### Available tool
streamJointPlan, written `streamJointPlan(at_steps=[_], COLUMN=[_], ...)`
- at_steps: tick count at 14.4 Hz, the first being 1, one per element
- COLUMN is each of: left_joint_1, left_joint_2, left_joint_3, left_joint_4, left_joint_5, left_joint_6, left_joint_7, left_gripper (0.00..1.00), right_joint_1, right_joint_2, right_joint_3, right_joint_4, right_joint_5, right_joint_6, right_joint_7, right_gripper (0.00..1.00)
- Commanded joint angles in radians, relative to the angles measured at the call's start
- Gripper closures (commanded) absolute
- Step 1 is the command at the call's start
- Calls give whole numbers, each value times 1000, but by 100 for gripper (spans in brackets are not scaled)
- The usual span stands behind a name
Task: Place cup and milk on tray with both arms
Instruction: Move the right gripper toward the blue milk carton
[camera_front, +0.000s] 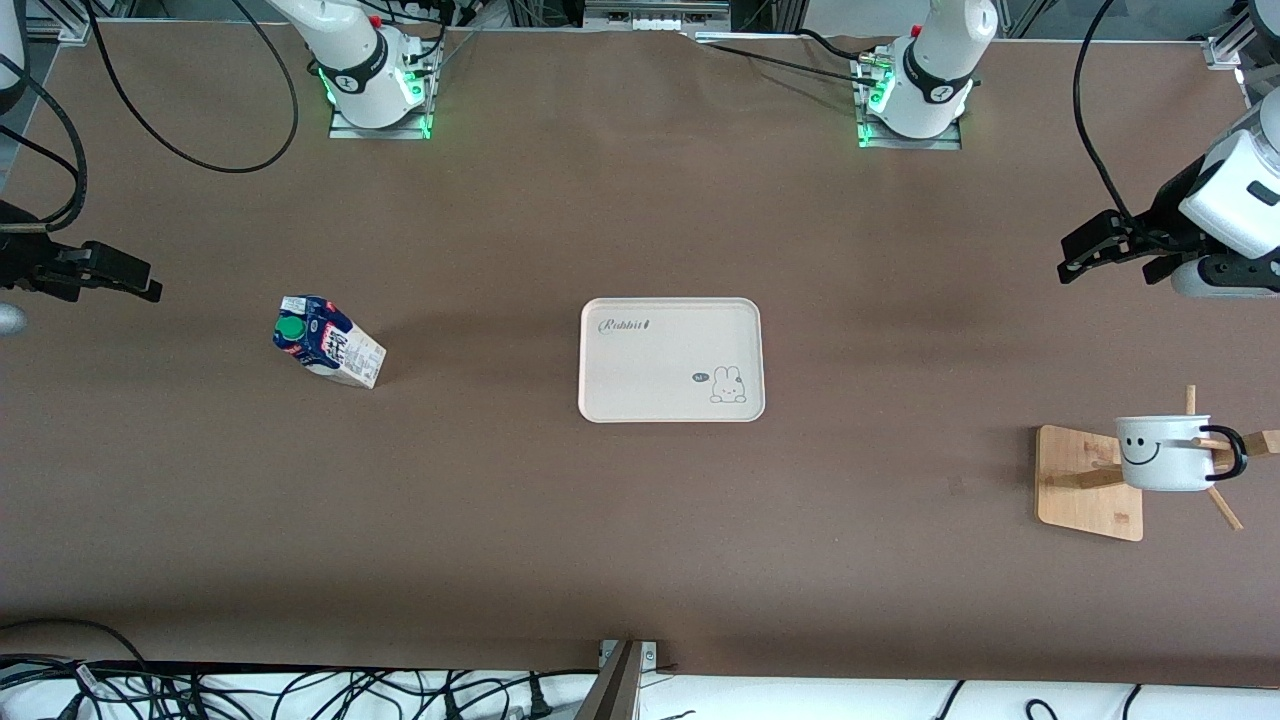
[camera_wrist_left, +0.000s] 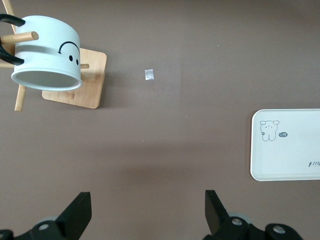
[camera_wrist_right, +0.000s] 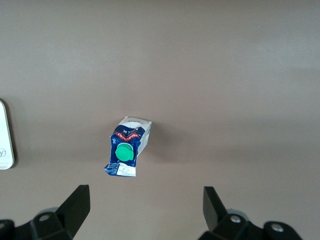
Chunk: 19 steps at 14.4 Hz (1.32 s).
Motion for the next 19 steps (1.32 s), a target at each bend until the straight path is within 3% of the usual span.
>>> streamJointPlan(at_steps=[1,13,19], left_joint_1=[0,-4,-3], left_joint_2=[16,6,-18], left_joint_3=[-4,-13,-14], left_joint_4=[33,27,-5], left_joint_5=[20,20,20], left_joint_6=[-18,-9,8], left_joint_7=[9,9,9], left_gripper=[0,0,0], right_joint_1=[-4,-4,33], right_joint_2=[-5,-5,-5], right_joint_3=[5,5,23], right_joint_4=[13,15,15], right_joint_5=[9,3,-95], right_joint_6=[-18,-19,-19], right_joint_7=[13,-2,-28], right_gripper=[0,0,0])
